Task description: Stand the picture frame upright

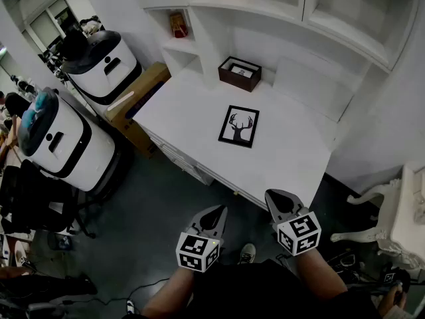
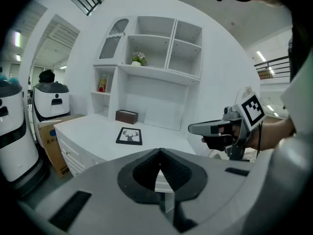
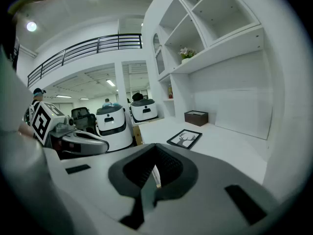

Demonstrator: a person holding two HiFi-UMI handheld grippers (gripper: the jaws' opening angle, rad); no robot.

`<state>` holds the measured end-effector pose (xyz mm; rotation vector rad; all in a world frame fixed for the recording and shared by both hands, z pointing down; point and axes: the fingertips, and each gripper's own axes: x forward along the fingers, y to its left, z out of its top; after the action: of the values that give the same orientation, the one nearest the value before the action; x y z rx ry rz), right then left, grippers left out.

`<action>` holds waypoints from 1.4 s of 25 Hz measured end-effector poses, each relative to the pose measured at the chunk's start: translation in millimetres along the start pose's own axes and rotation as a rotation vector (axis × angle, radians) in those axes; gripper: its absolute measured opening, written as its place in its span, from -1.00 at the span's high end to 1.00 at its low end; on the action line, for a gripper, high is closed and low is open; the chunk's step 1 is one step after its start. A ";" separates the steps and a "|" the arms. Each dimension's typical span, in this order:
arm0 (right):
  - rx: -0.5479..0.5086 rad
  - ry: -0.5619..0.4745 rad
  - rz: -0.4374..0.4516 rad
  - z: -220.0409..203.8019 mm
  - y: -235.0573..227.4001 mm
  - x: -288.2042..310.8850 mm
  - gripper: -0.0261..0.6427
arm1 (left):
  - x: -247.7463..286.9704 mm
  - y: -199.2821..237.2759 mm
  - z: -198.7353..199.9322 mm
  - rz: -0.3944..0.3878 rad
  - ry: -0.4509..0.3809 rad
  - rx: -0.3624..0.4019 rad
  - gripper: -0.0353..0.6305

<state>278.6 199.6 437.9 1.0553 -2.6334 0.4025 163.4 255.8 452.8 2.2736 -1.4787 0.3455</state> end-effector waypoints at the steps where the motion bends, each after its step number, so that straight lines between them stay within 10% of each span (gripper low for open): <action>1: -0.001 -0.001 -0.001 0.0 0.1 0.6 0.92 | -0.2 1.1 -0.5 0.001 0.000 -0.002 0.88; 35: 0.050 -0.001 -0.013 17.3 79.7 71.4 0.91 | -50.3 97.4 5.0 -0.031 0.015 -0.016 0.88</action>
<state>170.4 204.2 434.8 1.0882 -2.6287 0.4674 53.9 259.6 446.8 2.2740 -1.4328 0.3403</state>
